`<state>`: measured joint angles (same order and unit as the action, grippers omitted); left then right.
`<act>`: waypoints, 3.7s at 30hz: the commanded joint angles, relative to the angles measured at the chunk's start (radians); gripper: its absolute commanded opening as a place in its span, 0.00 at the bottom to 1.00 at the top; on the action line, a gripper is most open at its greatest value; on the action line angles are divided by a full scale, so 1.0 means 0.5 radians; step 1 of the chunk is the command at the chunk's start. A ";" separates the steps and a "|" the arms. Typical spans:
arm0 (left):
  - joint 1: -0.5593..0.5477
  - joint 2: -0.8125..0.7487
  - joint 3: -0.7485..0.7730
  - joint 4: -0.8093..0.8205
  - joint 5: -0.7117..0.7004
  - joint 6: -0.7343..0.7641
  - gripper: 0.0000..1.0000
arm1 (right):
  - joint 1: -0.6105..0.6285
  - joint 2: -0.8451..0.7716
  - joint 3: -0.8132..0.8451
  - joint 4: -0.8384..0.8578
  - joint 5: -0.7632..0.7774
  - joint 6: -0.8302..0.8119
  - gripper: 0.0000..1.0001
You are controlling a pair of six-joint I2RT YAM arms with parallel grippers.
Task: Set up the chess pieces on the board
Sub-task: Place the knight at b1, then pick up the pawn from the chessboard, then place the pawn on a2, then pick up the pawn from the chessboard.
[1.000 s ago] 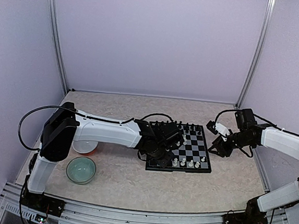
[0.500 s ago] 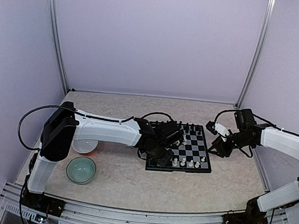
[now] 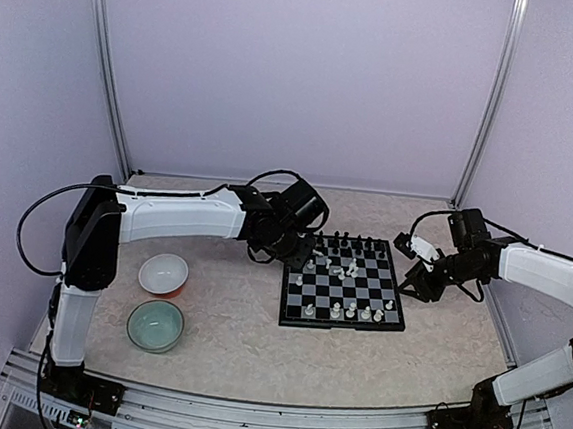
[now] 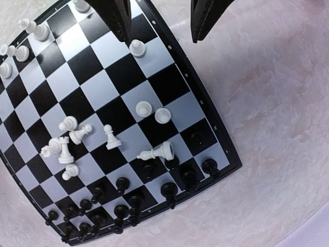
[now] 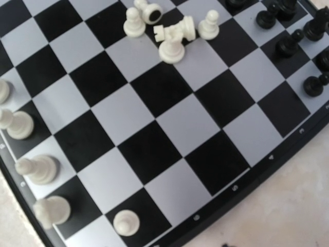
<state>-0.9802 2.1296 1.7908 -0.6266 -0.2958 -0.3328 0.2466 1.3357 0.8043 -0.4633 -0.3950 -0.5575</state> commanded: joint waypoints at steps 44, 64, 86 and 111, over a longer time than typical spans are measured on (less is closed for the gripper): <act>-0.113 -0.016 -0.133 -0.089 0.104 -0.043 0.03 | 0.031 0.047 -0.023 -0.020 0.028 -0.020 0.46; -0.077 0.154 -0.117 -0.029 0.258 -0.008 0.03 | 0.031 0.080 -0.024 -0.020 0.041 -0.019 0.46; 0.025 0.214 0.292 -0.034 0.090 0.061 0.33 | 0.037 0.084 -0.019 -0.026 0.047 -0.021 0.46; 0.163 0.635 0.611 0.081 0.216 0.055 0.33 | 0.041 0.108 -0.023 -0.033 0.053 -0.029 0.46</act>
<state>-0.9081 2.4161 2.0605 -0.6140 -0.2085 -0.3096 0.2539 1.3796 0.8040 -0.4660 -0.3725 -0.5621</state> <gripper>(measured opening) 0.327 0.461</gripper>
